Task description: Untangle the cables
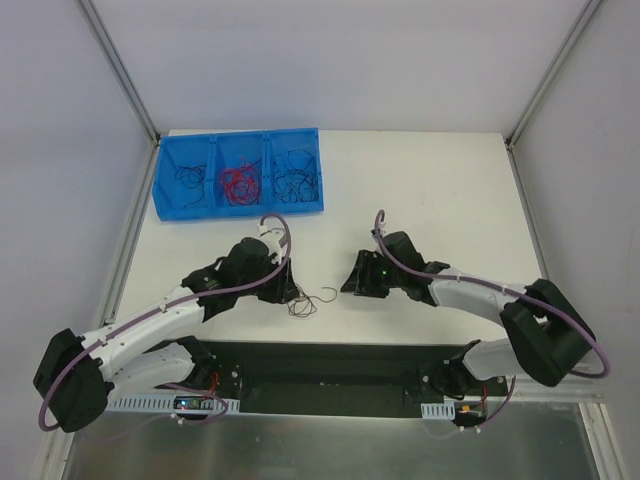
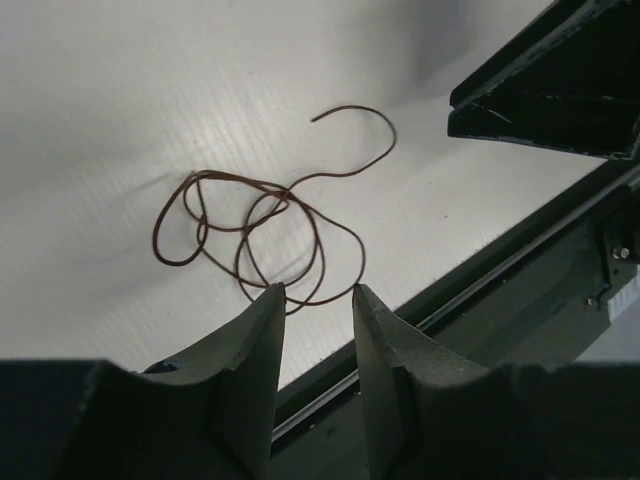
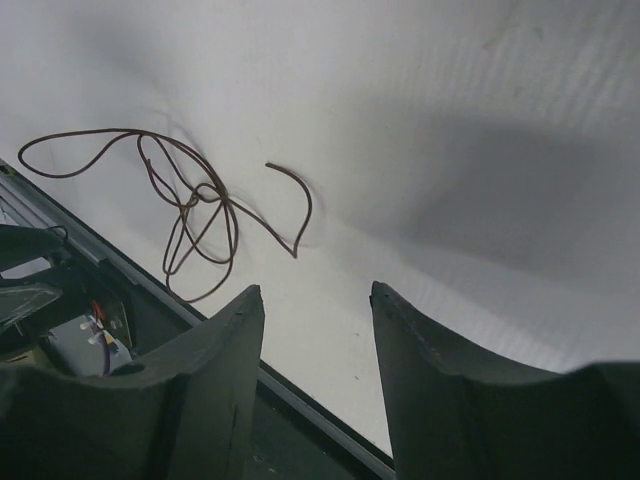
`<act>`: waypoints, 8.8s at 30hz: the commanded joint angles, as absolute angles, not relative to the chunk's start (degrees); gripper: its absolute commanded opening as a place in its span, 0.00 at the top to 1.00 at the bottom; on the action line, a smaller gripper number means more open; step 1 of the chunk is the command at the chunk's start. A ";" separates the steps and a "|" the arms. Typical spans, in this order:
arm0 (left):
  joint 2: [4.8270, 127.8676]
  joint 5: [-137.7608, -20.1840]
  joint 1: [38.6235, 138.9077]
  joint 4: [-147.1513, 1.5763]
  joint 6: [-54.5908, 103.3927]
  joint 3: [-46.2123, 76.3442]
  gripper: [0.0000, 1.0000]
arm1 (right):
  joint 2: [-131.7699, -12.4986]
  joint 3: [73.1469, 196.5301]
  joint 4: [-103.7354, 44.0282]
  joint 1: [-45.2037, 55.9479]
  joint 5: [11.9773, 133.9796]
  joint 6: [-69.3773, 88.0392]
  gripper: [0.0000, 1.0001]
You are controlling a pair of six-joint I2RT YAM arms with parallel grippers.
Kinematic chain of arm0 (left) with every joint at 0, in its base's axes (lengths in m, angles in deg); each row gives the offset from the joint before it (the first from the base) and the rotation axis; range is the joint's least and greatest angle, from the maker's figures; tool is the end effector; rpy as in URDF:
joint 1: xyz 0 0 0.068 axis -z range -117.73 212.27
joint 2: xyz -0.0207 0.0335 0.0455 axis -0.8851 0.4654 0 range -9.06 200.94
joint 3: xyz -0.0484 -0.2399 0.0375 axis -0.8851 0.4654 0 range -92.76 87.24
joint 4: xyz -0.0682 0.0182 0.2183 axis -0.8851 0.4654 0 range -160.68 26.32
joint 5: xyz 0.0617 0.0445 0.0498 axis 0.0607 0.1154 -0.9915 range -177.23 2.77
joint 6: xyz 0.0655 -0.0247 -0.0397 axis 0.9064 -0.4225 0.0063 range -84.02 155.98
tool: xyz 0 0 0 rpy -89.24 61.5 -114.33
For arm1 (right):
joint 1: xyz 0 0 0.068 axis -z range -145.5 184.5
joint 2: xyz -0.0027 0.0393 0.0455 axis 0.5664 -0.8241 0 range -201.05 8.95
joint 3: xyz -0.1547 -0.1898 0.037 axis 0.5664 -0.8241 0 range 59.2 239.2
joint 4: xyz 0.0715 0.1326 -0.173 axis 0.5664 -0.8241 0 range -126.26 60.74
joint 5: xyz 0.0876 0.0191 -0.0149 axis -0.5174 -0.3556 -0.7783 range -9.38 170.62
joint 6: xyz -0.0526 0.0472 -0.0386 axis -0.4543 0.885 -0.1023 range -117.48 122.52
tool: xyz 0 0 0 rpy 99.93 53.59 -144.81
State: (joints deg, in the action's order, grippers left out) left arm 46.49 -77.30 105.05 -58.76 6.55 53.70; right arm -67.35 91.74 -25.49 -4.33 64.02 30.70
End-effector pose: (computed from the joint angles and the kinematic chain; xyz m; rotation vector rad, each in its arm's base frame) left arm 0.1544 -0.1591 0.2069 0.3726 2.2685 -0.8818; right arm 0.1939 0.1817 0.1520 -0.3866 2.3832 0.9131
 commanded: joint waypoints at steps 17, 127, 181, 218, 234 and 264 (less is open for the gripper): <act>66.61 -80.73 101.03 -66.64 7.94 54.80 0.64 | -80.35 96.20 -12.65 -10.50 65.15 44.35 0.62; 101.51 -65.26 126.25 -58.47 23.85 11.91 0.65 | -18.39 100.78 -66.26 4.79 101.10 20.09 1.00; 17.93 -137.15 78.26 -40.27 40.37 30.28 1.00 | -20.41 113.87 -83.22 11.56 143.73 18.60 1.00; 45.08 -59.64 78.26 -44.14 27.28 41.53 0.35 | -30.87 93.75 -55.98 10.51 76.93 13.41 0.52; 71.51 -52.35 94.25 -53.63 27.81 29.95 0.42 | -50.28 96.82 -37.26 -5.83 67.78 20.97 0.46; 89.11 -62.98 102.87 -49.41 30.00 28.35 0.55 | -43.17 90.49 -38.75 -6.90 71.65 21.41 0.49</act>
